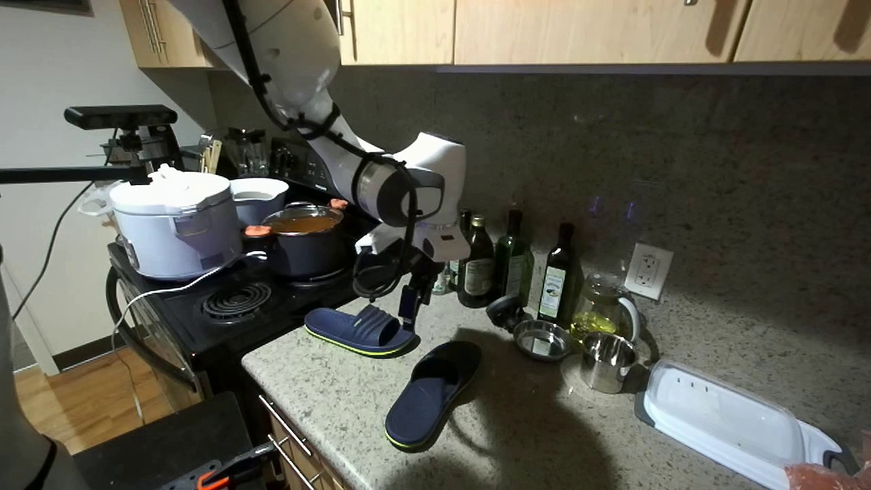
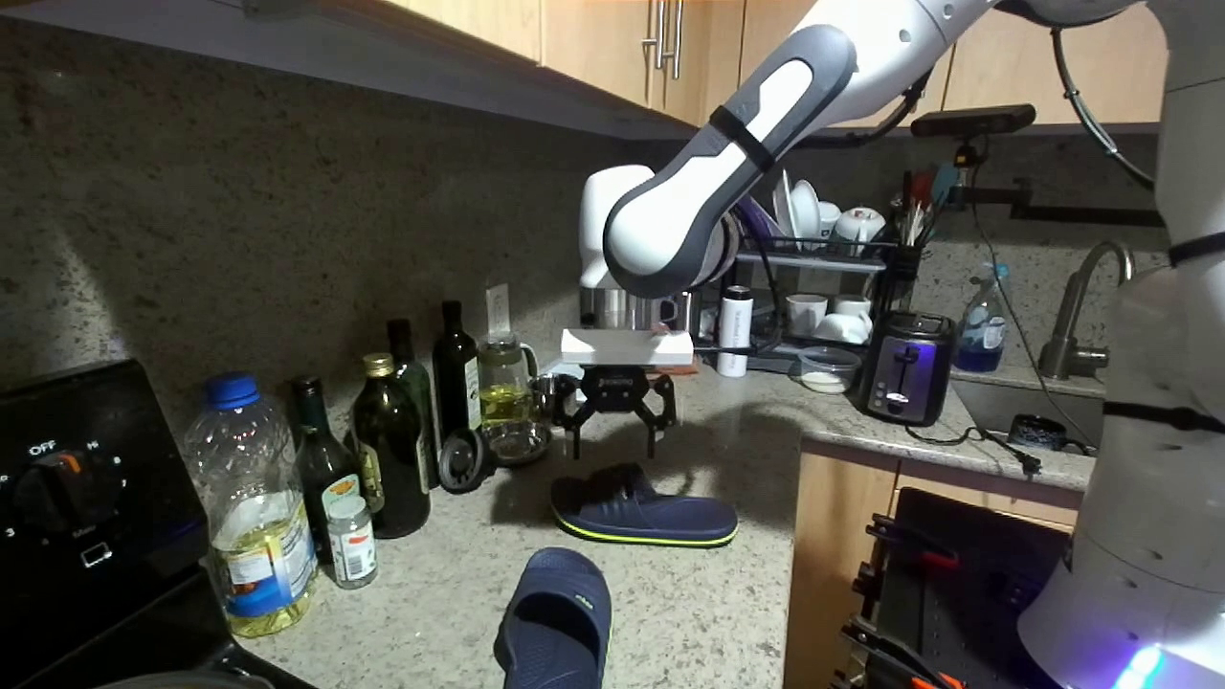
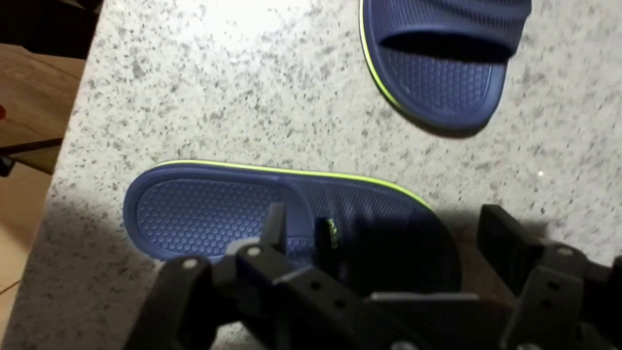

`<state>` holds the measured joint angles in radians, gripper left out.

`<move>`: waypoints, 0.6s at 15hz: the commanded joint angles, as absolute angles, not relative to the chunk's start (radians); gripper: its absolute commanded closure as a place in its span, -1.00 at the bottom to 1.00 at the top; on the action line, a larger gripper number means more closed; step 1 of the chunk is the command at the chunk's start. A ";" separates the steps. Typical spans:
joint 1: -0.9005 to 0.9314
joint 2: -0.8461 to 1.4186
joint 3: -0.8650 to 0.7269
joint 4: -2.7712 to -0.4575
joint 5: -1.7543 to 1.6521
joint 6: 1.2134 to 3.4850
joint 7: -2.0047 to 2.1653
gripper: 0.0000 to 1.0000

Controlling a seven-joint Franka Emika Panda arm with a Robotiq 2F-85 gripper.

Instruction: Separate the slippers on the counter

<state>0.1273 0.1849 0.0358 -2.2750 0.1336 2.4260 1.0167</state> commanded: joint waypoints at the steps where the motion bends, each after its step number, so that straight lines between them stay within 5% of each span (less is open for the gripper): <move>1: 0.156 0.116 0.102 -2.360 0.165 2.464 0.879 -1.00; 9: 0.190 0.100 0.199 -2.365 0.272 2.366 0.451 -1.00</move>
